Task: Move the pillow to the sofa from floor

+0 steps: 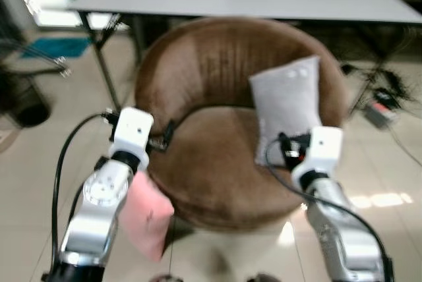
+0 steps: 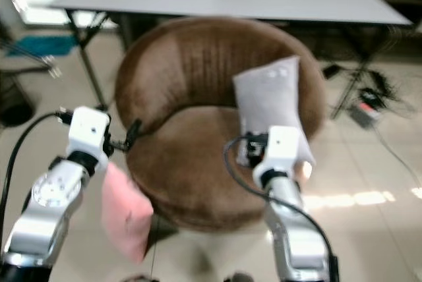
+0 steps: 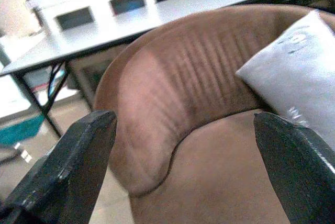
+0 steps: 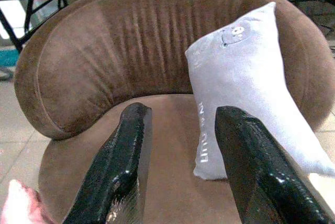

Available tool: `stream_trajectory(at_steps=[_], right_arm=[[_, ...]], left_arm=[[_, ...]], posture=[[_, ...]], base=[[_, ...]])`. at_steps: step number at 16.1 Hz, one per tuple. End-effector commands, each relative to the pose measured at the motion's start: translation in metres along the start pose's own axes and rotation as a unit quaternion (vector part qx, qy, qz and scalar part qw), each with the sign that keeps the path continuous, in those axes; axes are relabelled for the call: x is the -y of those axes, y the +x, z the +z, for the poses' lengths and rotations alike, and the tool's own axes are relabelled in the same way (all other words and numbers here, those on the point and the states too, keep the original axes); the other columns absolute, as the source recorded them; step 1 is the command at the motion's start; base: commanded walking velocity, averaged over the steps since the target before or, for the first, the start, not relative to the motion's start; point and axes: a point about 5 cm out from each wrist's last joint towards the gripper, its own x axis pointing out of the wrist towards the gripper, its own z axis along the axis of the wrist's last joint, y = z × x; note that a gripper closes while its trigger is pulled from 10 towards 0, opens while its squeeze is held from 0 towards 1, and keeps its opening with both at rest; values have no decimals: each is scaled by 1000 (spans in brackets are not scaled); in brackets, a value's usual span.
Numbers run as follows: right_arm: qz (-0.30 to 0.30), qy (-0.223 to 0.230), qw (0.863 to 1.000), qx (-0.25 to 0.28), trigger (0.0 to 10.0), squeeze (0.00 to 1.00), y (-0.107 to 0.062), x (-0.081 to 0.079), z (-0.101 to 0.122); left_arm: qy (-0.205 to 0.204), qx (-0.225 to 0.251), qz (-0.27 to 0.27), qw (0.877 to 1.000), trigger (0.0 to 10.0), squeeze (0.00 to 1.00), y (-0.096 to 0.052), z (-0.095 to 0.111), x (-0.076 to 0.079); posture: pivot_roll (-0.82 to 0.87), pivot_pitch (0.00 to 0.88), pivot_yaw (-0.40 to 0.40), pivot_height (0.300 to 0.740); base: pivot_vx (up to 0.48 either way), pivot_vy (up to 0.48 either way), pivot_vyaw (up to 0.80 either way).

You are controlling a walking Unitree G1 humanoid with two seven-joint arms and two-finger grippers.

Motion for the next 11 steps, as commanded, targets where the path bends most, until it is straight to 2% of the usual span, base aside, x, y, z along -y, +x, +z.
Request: stream_trajectory(at_steps=[1,11], right_arm=[[-22,-3,1000,0,10000,0,-2,10,2],[-18,2,1000,-8,10000,0,-4,8,-1]], left_arm=[[1,9,-20,1000,10000,0,2,4,9],[0,2,-12,1000,10000,0,-1,-1,6]], posture=[[-40,64,6,740],[-40,68,-1,740]], base=[[0,356,-800],[0,362,-800]])
